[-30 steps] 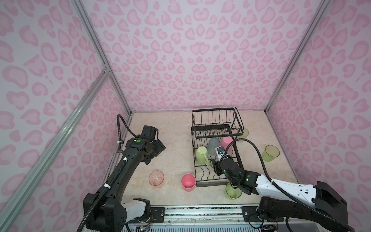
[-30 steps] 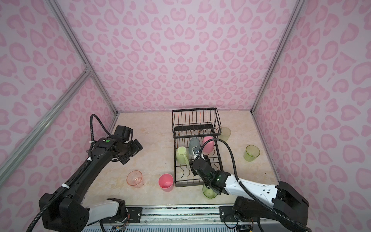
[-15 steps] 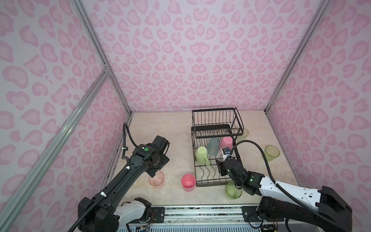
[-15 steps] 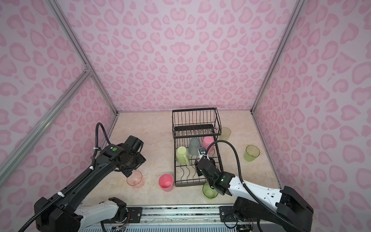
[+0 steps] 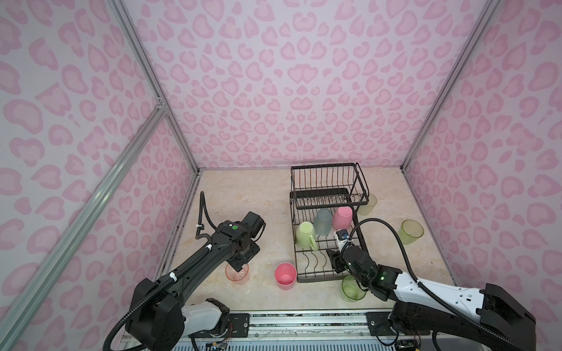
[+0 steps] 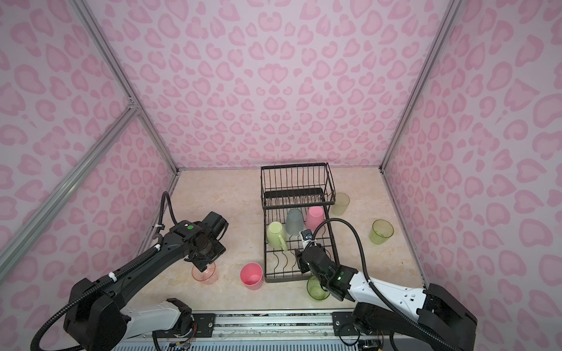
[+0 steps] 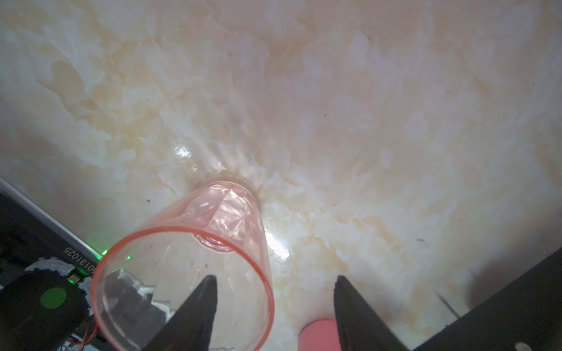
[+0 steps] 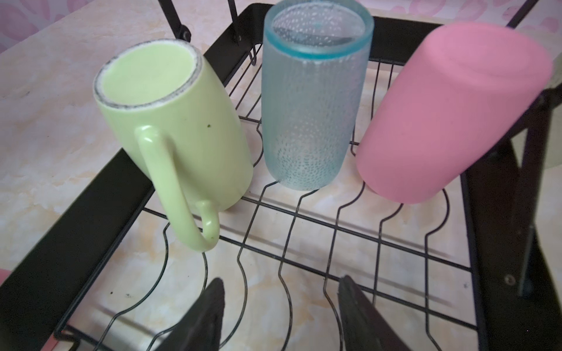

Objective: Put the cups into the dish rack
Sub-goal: 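Lower the left gripper over the clear pink cup while the right gripper withdraws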

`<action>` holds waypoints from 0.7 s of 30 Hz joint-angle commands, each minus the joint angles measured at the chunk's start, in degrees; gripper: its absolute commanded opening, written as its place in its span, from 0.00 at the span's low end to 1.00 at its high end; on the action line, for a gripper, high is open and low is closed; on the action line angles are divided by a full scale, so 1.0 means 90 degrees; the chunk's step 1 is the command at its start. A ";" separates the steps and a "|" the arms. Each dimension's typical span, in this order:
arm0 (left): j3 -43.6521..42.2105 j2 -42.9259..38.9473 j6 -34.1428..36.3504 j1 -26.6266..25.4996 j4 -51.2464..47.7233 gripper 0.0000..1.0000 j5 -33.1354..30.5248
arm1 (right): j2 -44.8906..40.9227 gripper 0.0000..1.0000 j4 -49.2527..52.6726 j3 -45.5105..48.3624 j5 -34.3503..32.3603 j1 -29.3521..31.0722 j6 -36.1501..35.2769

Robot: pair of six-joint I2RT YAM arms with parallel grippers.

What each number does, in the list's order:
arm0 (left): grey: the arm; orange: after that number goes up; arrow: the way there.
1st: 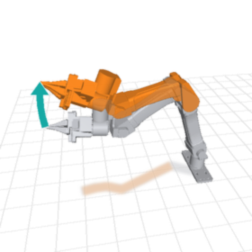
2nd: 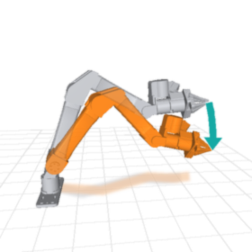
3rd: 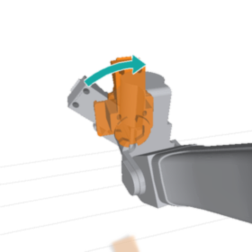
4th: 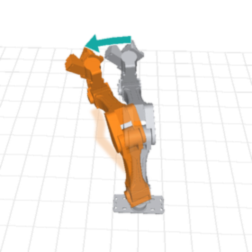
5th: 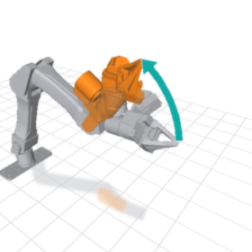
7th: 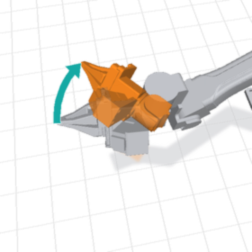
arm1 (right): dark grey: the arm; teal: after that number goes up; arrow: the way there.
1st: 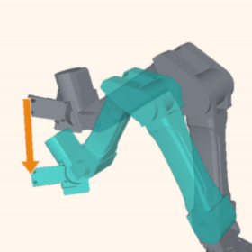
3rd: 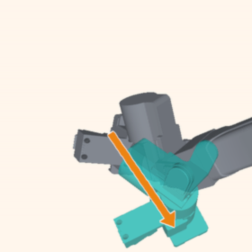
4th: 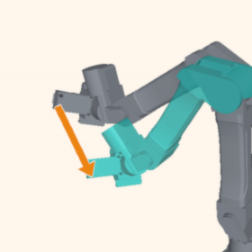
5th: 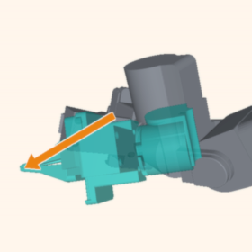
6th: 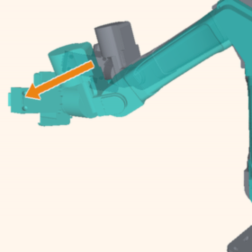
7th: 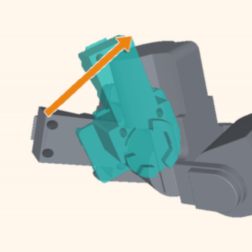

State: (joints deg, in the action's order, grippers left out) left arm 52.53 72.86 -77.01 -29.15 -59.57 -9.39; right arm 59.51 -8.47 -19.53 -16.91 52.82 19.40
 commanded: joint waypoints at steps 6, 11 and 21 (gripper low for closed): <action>-0.0017 0.0376 0.0099 -0.0004 0.0288 0.53 -0.0114 | -0.0230 0.59 -0.0677 0.0279 0.0240 0.0009 -0.0307; -0.0026 0.0603 0.0207 -0.0027 0.0247 0.44 -0.0087 | -0.0424 0.59 -0.0767 0.0376 0.0172 0.0010 -0.0339; -0.0172 0.0531 0.0228 -0.0053 0.0167 0.28 -0.0226 | -0.0283 0.59 -0.0811 0.0318 0.0197 0.0006 -0.0379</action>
State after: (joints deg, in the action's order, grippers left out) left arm 51.13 78.06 -74.94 -29.63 -56.99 -9.67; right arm 56.69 -14.35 -16.56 -15.03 52.82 16.67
